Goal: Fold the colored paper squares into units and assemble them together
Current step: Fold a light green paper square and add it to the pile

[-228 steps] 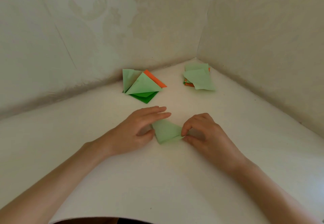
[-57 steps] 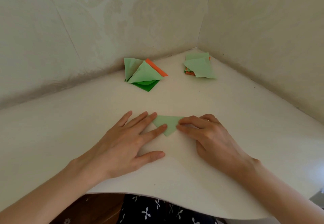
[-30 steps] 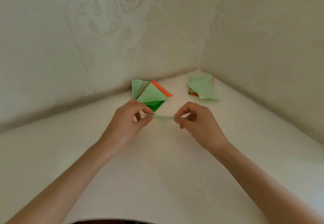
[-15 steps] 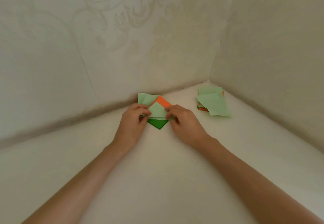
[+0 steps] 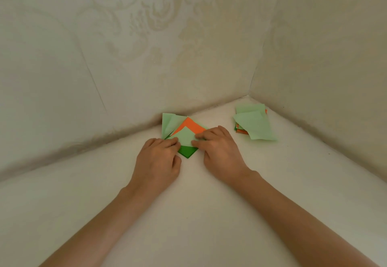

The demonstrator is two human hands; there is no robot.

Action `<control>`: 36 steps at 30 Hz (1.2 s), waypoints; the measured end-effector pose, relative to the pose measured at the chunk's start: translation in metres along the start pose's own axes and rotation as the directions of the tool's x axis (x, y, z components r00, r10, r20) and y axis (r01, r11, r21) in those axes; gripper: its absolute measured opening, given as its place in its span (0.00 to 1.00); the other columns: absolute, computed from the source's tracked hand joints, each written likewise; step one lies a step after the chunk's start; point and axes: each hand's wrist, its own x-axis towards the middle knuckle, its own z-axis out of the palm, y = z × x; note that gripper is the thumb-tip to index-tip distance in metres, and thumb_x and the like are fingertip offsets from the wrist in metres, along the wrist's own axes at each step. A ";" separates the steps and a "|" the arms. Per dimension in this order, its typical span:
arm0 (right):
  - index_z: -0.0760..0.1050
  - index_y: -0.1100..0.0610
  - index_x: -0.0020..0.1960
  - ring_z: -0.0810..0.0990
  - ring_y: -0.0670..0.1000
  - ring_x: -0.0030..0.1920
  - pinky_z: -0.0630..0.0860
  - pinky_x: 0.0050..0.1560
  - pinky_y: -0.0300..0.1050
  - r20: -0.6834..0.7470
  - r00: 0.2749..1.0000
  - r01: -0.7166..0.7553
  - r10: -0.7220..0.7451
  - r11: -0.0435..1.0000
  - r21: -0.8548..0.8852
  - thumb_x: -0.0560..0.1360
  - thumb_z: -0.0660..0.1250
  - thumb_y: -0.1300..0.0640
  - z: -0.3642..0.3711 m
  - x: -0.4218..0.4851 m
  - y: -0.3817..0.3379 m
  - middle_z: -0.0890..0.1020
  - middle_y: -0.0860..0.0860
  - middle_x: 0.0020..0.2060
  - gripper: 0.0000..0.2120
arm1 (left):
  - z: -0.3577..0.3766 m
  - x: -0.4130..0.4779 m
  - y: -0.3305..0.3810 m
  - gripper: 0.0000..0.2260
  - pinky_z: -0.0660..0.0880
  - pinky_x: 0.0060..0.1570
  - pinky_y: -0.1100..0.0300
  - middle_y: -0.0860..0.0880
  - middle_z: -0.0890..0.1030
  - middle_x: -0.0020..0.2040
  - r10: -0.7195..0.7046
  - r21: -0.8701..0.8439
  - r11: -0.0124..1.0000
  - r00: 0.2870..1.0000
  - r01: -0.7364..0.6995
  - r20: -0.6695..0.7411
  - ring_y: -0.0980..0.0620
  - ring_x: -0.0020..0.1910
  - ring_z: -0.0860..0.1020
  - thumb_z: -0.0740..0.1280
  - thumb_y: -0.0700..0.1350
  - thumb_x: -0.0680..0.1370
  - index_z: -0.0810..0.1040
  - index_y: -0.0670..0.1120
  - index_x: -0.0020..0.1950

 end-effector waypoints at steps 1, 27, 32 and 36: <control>0.84 0.55 0.44 0.81 0.57 0.44 0.74 0.53 0.53 0.015 1.000 0.004 -0.005 0.999 0.051 0.63 0.53 0.64 -0.003 0.001 0.000 0.84 0.52 0.43 0.22 | 0.000 0.001 0.000 0.20 0.64 0.48 0.60 0.47 0.85 0.46 -0.005 -0.002 1.000 1.000 0.005 -0.003 0.47 0.39 0.82 0.54 0.45 0.69 0.85 0.42 0.44; 0.82 0.62 0.47 0.82 0.55 0.45 0.74 0.47 0.44 -0.372 0.925 -0.034 0.082 0.991 0.132 0.71 0.65 0.67 -0.074 -0.086 0.032 0.84 0.54 0.42 0.09 | -0.032 -0.026 0.080 0.14 0.76 0.50 0.61 0.50 0.81 0.51 -0.281 -0.880 0.356 0.934 0.315 0.221 0.54 0.45 0.83 0.64 0.40 0.79 0.68 0.51 0.62; 0.82 0.62 0.50 0.77 0.52 0.56 0.73 0.56 0.45 -0.319 0.948 0.082 -0.013 0.976 0.204 0.75 0.62 0.62 -0.068 -0.101 0.029 0.84 0.54 0.49 0.11 | -0.029 -0.017 0.092 0.22 0.79 0.49 0.60 0.48 0.82 0.47 -0.311 -0.910 -0.200 0.858 0.363 0.410 0.54 0.47 0.82 0.68 0.38 0.75 0.64 0.48 0.66; 0.83 0.59 0.48 0.73 0.53 0.60 0.71 0.58 0.44 -0.235 0.971 0.100 -0.047 0.971 0.218 0.80 0.58 0.55 -0.067 -0.103 0.032 0.82 0.53 0.52 0.16 | -0.019 -0.014 0.091 0.19 0.78 0.48 0.58 0.47 0.81 0.51 -0.320 -0.929 0.055 0.888 0.366 0.331 0.53 0.48 0.80 0.71 0.34 0.72 0.73 0.47 0.60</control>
